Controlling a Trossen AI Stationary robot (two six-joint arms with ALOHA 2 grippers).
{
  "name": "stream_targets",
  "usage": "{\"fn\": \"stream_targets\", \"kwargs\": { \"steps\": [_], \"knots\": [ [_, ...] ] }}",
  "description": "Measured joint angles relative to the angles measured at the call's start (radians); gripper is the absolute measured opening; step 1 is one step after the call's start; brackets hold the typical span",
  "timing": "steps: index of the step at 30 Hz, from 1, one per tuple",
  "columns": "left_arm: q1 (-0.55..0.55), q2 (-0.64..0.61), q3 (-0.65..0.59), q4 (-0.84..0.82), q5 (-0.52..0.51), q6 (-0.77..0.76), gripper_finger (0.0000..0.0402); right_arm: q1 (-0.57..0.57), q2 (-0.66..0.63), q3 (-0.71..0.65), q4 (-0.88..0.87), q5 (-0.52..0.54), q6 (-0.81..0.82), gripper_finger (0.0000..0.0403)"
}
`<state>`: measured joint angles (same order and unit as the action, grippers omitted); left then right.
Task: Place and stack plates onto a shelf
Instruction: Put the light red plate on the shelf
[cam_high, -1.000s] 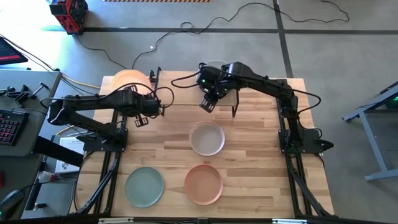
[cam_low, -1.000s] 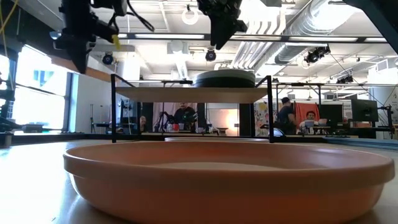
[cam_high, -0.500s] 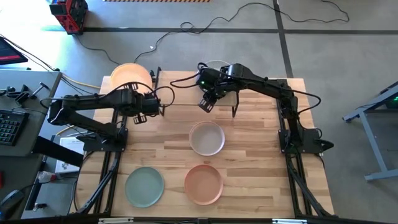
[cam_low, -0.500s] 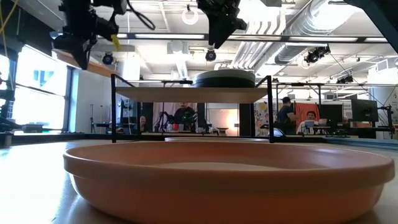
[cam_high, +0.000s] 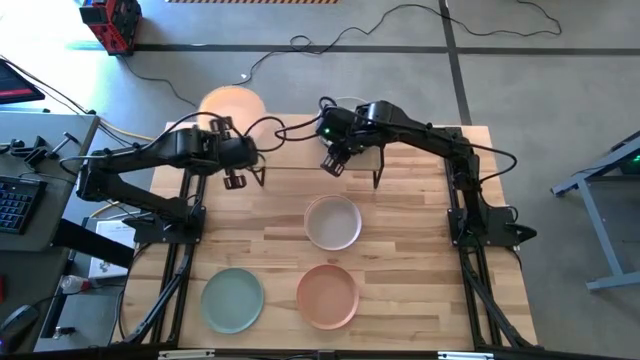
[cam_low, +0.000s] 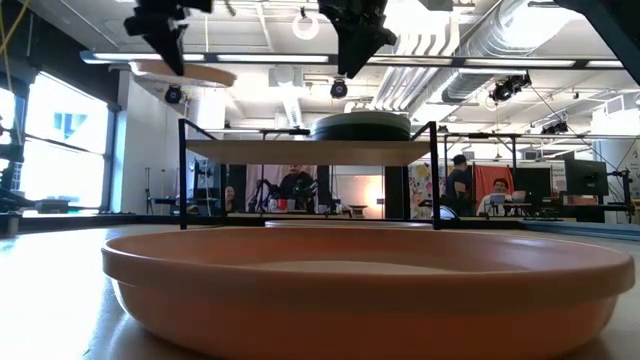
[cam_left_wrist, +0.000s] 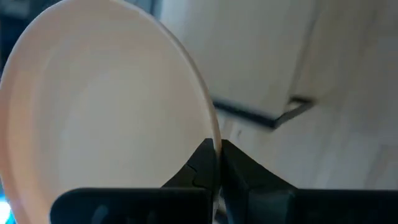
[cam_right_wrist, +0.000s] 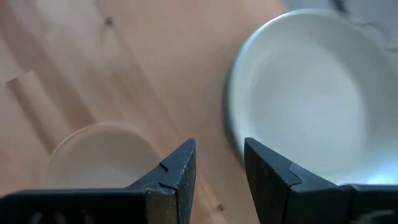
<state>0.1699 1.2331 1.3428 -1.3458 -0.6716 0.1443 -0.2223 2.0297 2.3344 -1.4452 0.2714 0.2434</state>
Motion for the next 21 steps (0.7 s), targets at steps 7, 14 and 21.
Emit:
{"fn": "stream_targets", "kwargs": {
  "steps": [7, 14, 21],
  "knots": [
    [0.000, 0.022, 0.002, 0.168, 0.174, 0.156, 0.0001, -0.041, -0.061, 0.015, 0.041, 0.135, 0.053, 0.0114],
    [0.000, 0.075, 0.002, 0.287, 0.181, 0.277, 0.0001, -0.075, -0.137, 0.022, 0.098, 0.149, 0.070, 0.0114],
    [0.001, 0.159, 0.002, 0.384, 0.211, 0.360, 0.0001, -0.079, -0.160, 0.022, 0.101, 0.148, 0.057, 0.0114]
  ]
}}
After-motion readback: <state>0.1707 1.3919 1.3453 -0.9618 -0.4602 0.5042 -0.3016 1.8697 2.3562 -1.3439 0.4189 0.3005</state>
